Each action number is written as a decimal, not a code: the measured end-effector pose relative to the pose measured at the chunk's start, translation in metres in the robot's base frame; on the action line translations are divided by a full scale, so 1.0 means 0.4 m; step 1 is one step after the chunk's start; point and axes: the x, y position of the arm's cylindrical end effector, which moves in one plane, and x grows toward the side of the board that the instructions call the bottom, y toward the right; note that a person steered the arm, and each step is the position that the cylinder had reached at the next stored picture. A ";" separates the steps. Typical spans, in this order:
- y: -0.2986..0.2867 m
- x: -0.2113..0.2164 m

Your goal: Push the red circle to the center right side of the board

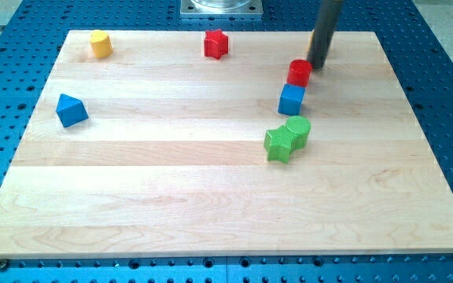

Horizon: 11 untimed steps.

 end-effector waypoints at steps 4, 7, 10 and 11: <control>0.024 0.111; 0.113 0.184; 0.070 0.256; 0.076 0.350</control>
